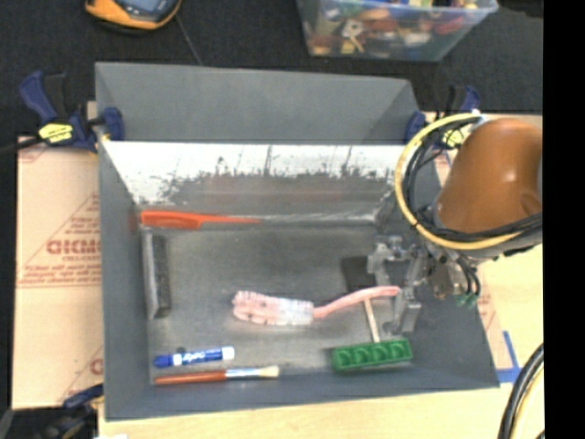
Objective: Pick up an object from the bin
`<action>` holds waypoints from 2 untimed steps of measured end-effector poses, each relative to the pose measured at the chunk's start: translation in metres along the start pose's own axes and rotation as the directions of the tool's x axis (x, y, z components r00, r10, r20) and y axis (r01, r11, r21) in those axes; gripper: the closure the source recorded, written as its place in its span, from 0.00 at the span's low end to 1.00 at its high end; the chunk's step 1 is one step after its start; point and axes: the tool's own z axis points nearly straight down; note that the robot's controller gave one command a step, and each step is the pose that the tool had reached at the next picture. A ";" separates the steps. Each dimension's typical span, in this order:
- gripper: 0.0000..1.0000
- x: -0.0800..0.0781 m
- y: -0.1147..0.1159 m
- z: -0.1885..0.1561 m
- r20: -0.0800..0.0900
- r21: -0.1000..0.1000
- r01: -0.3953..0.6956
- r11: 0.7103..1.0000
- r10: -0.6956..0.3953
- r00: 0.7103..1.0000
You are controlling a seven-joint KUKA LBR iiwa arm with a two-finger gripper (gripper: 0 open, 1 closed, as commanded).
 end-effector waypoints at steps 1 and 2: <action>0.00 -0.061 0.075 0.074 -0.001 -0.002 0.102 0.995 -0.102 0.995; 0.00 -0.083 -0.013 0.083 0.002 0.004 0.312 0.950 -0.312 0.950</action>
Offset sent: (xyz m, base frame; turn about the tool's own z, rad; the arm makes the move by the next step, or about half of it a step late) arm 0.0879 -0.0328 -0.0847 -0.3742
